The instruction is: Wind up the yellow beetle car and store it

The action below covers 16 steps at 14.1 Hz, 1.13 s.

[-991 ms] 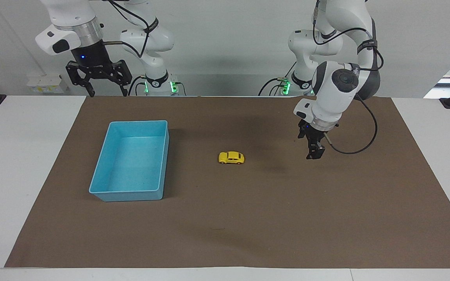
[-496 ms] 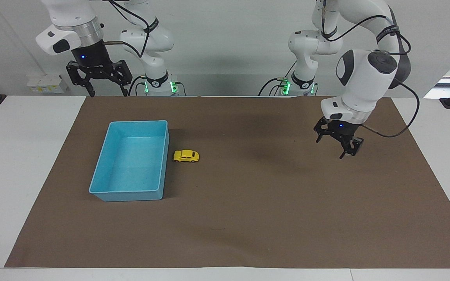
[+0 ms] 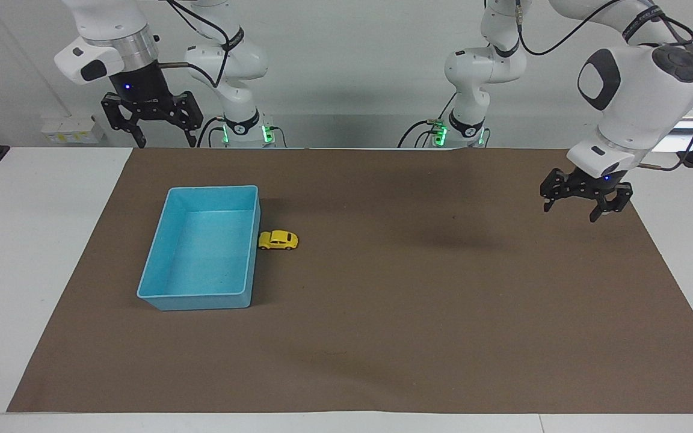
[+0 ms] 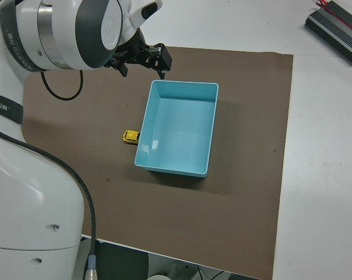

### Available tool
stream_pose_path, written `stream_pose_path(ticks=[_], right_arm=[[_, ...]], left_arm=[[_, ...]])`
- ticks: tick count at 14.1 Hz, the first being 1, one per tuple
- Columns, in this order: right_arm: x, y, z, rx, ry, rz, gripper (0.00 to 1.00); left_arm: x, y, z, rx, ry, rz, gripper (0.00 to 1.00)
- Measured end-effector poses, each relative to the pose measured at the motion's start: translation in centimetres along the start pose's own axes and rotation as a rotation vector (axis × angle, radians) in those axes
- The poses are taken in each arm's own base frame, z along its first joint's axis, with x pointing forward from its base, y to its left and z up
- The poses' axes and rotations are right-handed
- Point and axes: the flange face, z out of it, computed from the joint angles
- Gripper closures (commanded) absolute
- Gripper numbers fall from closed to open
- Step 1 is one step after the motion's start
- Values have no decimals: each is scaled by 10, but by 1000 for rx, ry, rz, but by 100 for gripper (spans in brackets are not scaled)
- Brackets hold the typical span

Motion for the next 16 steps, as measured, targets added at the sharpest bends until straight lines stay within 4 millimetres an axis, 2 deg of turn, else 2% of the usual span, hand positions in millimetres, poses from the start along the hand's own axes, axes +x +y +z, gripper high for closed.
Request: stream_pose_path(ticks=[3, 6, 9, 13, 16], right_arm=[[-3, 5, -2, 11, -12, 11, 0], [-11, -7, -1, 59, -51, -61, 0], [-14, -15, -4, 67, -48, -234, 0], [-24, -18, 2, 79, -56, -564, 0], [-36, -38, 10, 92, -62, -839, 0]], left_arm=[[-5, 2, -28, 3, -39, -118, 0], [-13, -1, -46, -3, -78, -160, 0], [-29, 0, -54, -11, -134, -171, 0], [-29, 1, -56, -12, -128, -174, 0], [-27, 2, -56, -18, -113, -178, 0]])
